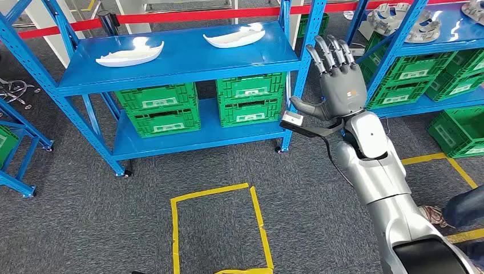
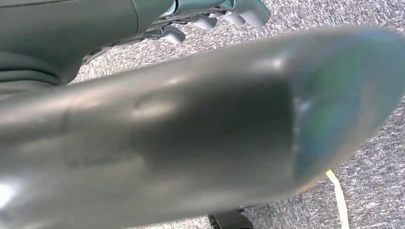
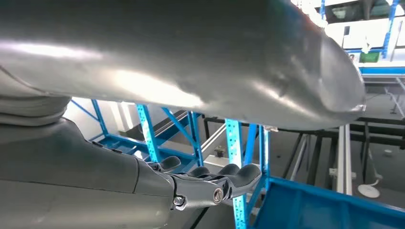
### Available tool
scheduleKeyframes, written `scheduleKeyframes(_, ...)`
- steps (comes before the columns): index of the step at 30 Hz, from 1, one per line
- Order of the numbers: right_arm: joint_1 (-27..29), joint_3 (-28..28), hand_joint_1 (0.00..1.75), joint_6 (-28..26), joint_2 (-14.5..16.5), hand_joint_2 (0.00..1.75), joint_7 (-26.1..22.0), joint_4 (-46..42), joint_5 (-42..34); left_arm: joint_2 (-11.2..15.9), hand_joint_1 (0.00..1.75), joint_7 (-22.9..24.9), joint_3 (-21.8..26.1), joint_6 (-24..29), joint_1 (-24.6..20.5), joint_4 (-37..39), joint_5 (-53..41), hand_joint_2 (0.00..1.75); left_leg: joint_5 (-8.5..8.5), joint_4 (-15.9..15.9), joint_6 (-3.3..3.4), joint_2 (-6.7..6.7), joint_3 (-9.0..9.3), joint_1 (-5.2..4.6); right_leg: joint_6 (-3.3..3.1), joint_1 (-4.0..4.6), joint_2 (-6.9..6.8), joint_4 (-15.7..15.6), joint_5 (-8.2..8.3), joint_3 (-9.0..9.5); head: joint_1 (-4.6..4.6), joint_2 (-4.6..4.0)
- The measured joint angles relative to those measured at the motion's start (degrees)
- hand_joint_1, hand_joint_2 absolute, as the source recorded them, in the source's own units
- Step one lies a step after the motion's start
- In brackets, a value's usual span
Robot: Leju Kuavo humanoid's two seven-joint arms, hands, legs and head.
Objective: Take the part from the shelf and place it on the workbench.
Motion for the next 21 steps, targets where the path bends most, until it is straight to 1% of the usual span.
scheduleKeyframes(1,-0.03,0.08,0.00,-0.05,0.08,0.00,-0.03,0.08,-0.05,0.00,0.00,0.04,0.00,0.00,-0.03,0.00,-0.01,0.00,0.03,-0.13,0.09,0.00,0.00,0.00,0.11,0.01,-0.01,-0.09,0.03,0.02,-0.01,0.00)
scheduleKeyframes(3,-0.15,0.28,0.00,-0.26,0.24,0.00,-0.14,0.31,-0.30,-0.03,0.00,0.10,0.00,0.00,-0.11,-0.01,-0.03,0.00,0.38,-1.06,0.44,0.06,0.39,0.30,0.39,0.12,-0.04,-0.13,-0.01,0.10,0.02,0.00)
scheduleKeyframes(4,-0.27,0.39,0.00,-0.44,0.30,0.00,-0.25,0.48,-0.49,-0.09,0.00,0.14,0.00,0.00,-0.18,-0.02,-0.03,0.00,0.62,-1.62,0.62,0.12,0.70,0.49,0.49,0.17,-0.05,0.63,-0.37,-0.27,0.03,0.00)
scheduleKeyframes(5,-0.39,0.50,0.00,-0.64,0.33,0.00,-0.34,0.68,-0.68,-0.14,0.00,0.15,0.00,0.00,-0.24,-0.02,-0.02,0.00,0.81,-2.12,0.78,0.19,0.99,0.68,0.58,0.21,-0.06,2.61,-1.23,-1.34,0.08,0.00)
scheduleKeyframes(6,-0.43,0.57,0.00,-0.81,0.33,0.00,-0.42,0.99,-0.84,-0.20,0.00,0.16,0.00,0.01,-0.28,-0.03,0.01,0.00,0.86,-2.34,0.87,0.27,1.18,0.77,0.64,0.15,-0.06,6.09,-2.56,-3.34,0.12,0.00)
scheduleKeyframes(7,-0.39,0.65,0.00,-0.94,0.33,0.00,-0.46,1.40,-0.97,-0.23,0.00,0.17,0.01,0.01,-0.32,-0.02,0.06,0.00,0.77,-2.37,0.94,0.30,1.23,0.78,0.74,0.15,-0.05,10.47,-4.07,-6.06,0.14,0.00)
scheduleKeyframes(8,-0.23,0.70,0.00,-1.03,0.31,0.00,-0.46,1.84,-1.07,-0.23,0.00,0.19,0.01,0.03,-0.31,-0.02,0.10,0.00,0.63,-2.33,0.94,0.32,1.27,0.80,0.86,0.10,-0.04,14.61,-5.11,-8.89,0.16,0.00)
scheduleKeyframes(9,-0.04,0.74,0.00,-1.09,0.29,0.00,-0.45,2.31,-1.17,-0.23,0.00,0.22,0.02,0.07,-0.27,-0.02,0.14,0.00,0.42,-2.24,0.86,0.31,1.36,0.84,0.97,-0.01,-0.05,17.24,-5.11,-11.12,0.16,0.00)
scheduleKeyframes(10,0.08,0.79,0.00,-1.19,0.29,0.00,-0.43,2.72,-1.26,-0.25,0.00,0.26,0.03,0.10,-0.23,-0.01,0.16,0.00,0.14,-2.07,0.66,0.26,1.51,0.93,1.07,-0.15,-0.06,17.39,-3.75,-12.16,0.16,0.00)
scheduleKeyframes(11,0.10,0.83,0.00,-1.32,0.28,0.00,-0.39,3.06,-1.34,-0.28,0.00,0.29,0.04,0.14,-0.21,0.00,0.16,0.00,-0.26,-1.77,0.37,0.19,1.73,1.08,1.19,-0.33,-0.08,15.17,-1.29,-11.96,0.16,0.00)
scheduleKeyframes(12,0.03,0.87,0.00,-1.48,0.28,0.00,-0.36,3.36,-1.42,-0.33,0.00,0.31,0.04,0.17,-0.21,0.01,0.16,0.00,-0.80,-1.32,-0.01,0.11,1.91,1.26,1.38,-0.56,-0.16,11.25,1.59,-10.88,0.16,0.00)
scheduleKeyframes(13,-0.09,0.91,0.00,-1.64,0.27,0.00,-0.33,3.69,-1.49,-0.34,0.00,0.31,0.05,0.19,-0.24,0.01,0.15,0.00,-1.40,-0.74,-0.49,0.02,1.93,1.31,1.48,-0.53,-0.19,7.60,3.49,-9.56,0.24,0.00)
scheduleKeyframes(14,-0.16,0.94,0.00,-1.77,0.26,0.00,-0.30,3.98,-1.55,-0.34,0.00,0.32,0.05,0.21,-0.27,0.00,0.14,0.00,-1.90,-0.23,-0.93,-0.08,1.83,1.32,1.27,-0.51,-0.18,5.05,4.52,-8.58,0.32,0.00)
scheduleKeyframes(15,-0.17,0.97,0.00,-1.88,0.25,0.00,-0.30,4.25,-1.60,-0.32,0.00,0.32,0.06,0.26,-0.28,0.00,0.13,0.00,-2.25,0.07,-1.35,-0.15,1.69,1.27,0.90,-0.38,-0.15,3.84,4.60,-8.16,0.43,0.00)
scheduleKeyframes(16,-0.15,1.00,0.00,-1.97,0.23,0.00,-0.29,4.51,-1.64,-0.30,0.00,0.32,0.07,0.31,-0.29,0.01,0.12,0.00,-2.43,0.14,-1.72,-0.19,1.64,1.20,0.35,-0.17,-0.06,3.88,4.09,-8.13,0.51,0.00)
scheduleKeyframes(17,-0.13,1.02,0.00,-2.02,0.23,0.00,-0.28,4.67,-1.66,-0.31,0.00,0.33,0.07,0.34,-0.27,0.02,0.11,0.00,-2.53,0.02,-2.01,-0.19,1.71,1.25,-0.25,-0.22,0.01,3.96,3.98,-8.22,0.52,0.00)
scheduleKeyframes(18,-0.14,1.03,0.00,-2.06,0.23,0.00,-0.30,4.79,-1.67,-0.33,0.00,0.32,0.07,0.36,-0.28,0.03,0.10,0.00,-2.70,0.02,-2.31,-0.11,1.79,1.31,-0.68,-0.24,0.04,3.94,3.85,-8.18,0.53,0.00)
scheduleKeyframes(19,-0.21,1.03,0.00,-2.08,0.23,0.00,-0.29,4.87,-1.67,-0.35,0.00,0.32,0.07,0.36,-0.30,0.03,0.10,0.00,-3.14,0.75,-2.57,0.01,1.50,1.35,-1.07,-0.32,0.06,3.88,3.72,-8.02,0.44,0.00)
scheduleKeyframes(20,-0.29,1.03,0.00,-2.09,0.24,0.00,-0.29,4.94,-1.67,-0.36,0.00,0.32,0.07,0.36,-0.36,0.03,0.09,0.00,-4.01,2.65,-2.80,0.12,0.50,1.37,-1.44,-0.39,0.06,3.81,3.60,-7.81,0.37,0.00)
scheduleKeyframes(21,-0.34,1.03,0.00,-2.10,0.25,0.00,-0.30,5.02,-1.66,-0.37,0.00,0.31,0.07,0.37,-0.40,0.03,0.09,0.00,-5.24,5.85,-2.96,0.22,-1.28,1.38,-1.75,-0.38,0.04,3.78,3.43,-7.61,0.29,0.00)
